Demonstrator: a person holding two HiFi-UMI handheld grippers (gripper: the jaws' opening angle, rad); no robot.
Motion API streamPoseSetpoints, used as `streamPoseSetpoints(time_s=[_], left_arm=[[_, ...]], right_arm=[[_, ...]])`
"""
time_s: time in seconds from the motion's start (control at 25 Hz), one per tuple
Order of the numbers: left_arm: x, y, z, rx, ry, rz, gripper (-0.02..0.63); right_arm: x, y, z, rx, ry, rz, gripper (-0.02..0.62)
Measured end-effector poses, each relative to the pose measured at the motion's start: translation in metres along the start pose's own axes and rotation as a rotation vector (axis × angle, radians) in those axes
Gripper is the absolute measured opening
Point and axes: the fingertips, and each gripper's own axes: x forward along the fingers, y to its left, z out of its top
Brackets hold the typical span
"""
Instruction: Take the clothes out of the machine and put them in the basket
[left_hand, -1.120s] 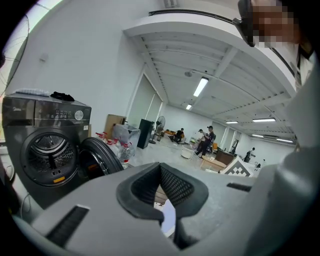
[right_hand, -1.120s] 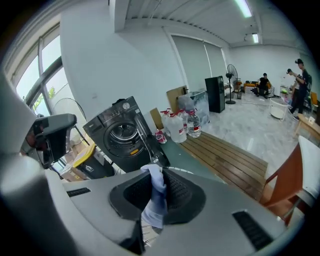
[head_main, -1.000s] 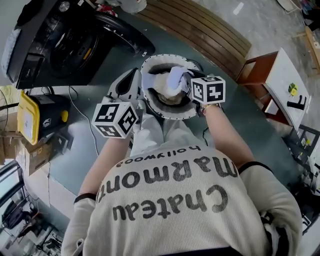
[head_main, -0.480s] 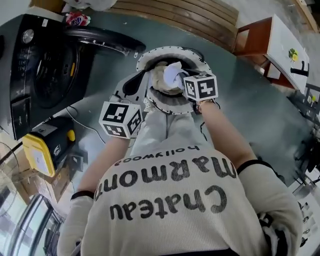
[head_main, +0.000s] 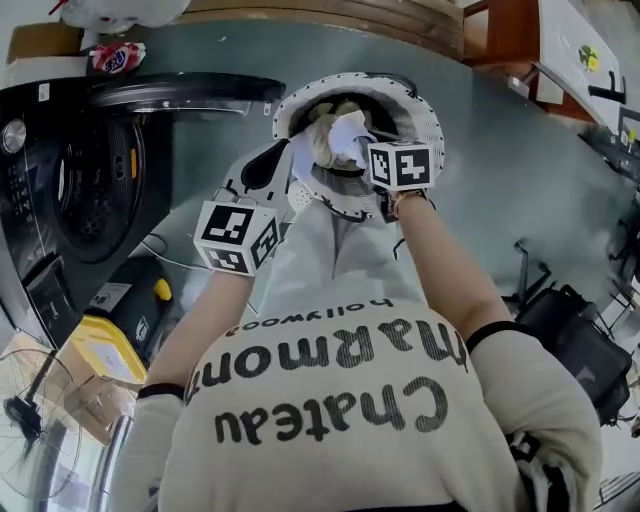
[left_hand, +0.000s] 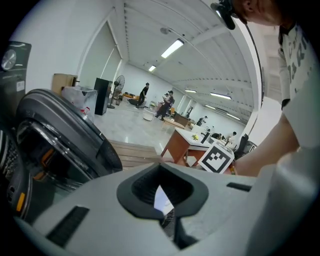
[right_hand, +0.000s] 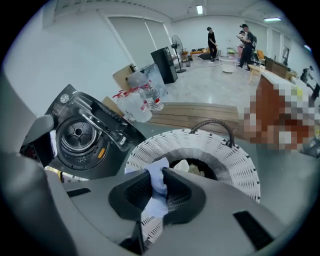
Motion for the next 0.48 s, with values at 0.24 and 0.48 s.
streamPoseSetpoints(time_s=[0.24,0.48], left_arm=[[0.02,0.001,-0.038,-0.076,0.033,-0.01,0.008],[0.024,-0.017,-0.076,-0.135,0.066,0.017,0.008]], right_arm=[[0.022,0.0,-0.029,0.0,0.068,0.039,0.054],[0.039,-0.008,-0.074,-0.05,0.187,0.111,0.054]])
